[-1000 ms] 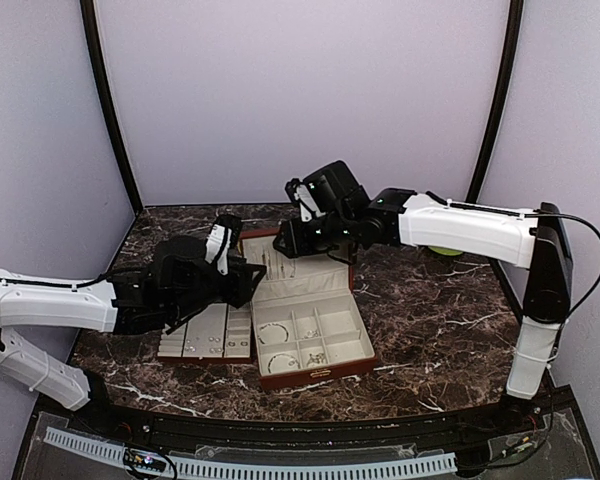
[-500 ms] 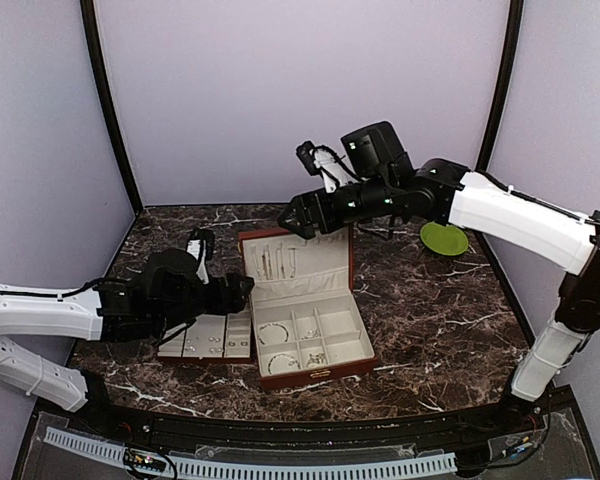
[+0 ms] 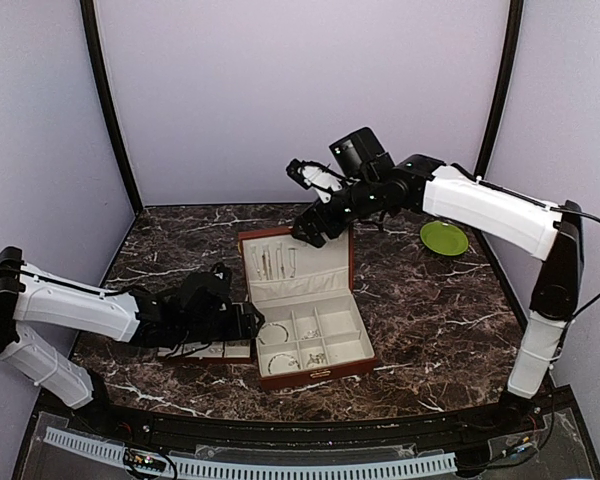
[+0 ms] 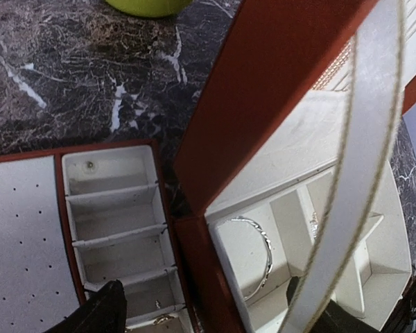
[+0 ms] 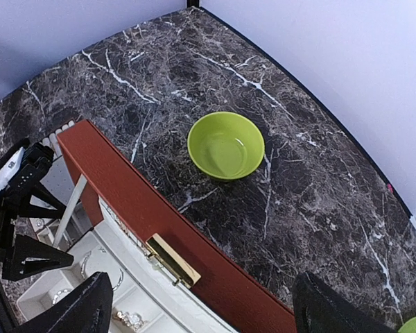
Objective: Organize the mixed jewelry
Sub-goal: Hang the necklace on the necklace hanger.
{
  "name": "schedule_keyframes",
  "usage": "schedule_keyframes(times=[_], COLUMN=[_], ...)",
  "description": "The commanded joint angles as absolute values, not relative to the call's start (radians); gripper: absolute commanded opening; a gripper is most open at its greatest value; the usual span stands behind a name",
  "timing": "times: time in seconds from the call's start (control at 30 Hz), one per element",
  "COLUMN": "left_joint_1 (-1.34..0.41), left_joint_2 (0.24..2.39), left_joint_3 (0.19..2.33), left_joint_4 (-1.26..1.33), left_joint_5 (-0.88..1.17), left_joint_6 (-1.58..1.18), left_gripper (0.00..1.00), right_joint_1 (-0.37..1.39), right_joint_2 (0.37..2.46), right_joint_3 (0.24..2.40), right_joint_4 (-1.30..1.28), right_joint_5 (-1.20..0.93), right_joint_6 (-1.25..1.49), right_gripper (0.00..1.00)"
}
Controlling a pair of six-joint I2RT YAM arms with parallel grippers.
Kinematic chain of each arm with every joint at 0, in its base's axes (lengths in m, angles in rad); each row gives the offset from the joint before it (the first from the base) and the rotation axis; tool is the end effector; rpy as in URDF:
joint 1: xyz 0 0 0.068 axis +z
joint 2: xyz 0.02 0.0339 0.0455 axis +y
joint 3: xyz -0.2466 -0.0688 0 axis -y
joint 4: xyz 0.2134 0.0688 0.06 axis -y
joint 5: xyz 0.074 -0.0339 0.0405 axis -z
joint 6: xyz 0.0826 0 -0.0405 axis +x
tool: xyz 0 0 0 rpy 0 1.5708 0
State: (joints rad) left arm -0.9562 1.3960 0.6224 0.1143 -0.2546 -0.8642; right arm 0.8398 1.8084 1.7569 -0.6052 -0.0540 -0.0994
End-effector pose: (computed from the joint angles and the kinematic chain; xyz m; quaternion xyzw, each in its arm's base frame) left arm 0.1862 -0.2277 0.1559 -0.0149 0.8923 -0.2748 0.3579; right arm 0.2759 0.3143 0.3066 -0.4166 0.7945 0.1822 0.4025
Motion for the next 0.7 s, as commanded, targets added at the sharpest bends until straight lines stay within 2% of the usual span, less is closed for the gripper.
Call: schedule_keyframes(times=[0.0,0.1,0.17,0.3,0.37,0.67], left_joint_1=[-0.952,-0.953,-0.954,-0.953,-0.954,-0.956], left_joint_2=[1.418,1.429,1.433,1.464,1.489,1.529], left_joint_3=[0.652,0.647,0.639,0.65,0.663,0.701], left_joint_4=[0.095,0.115,0.147,0.163,0.167,0.144], left_joint_5=[-0.202,-0.183,-0.164,-0.135,-0.122,-0.109], left_joint_6=[-0.914,-0.901,-0.887,-0.854,-0.831,-0.757], left_gripper=[0.83,0.82,0.77,0.65,0.56,0.34], right_joint_1=[0.839,0.839,0.839,0.842,0.848,0.884], right_joint_2=[1.845,1.875,1.889,1.916,1.928,1.912], right_joint_3=[1.808,1.837,1.848,1.877,1.886,1.815], right_joint_4=[-0.624,-0.645,-0.652,-0.665,-0.671,-0.63], right_joint_5=[-0.095,-0.1,-0.1,-0.085,-0.065,0.085], right_joint_6=[-0.216,-0.253,-0.277,-0.322,-0.34,-0.379], right_gripper=[0.9,0.9,0.89,0.89,0.89,0.86])
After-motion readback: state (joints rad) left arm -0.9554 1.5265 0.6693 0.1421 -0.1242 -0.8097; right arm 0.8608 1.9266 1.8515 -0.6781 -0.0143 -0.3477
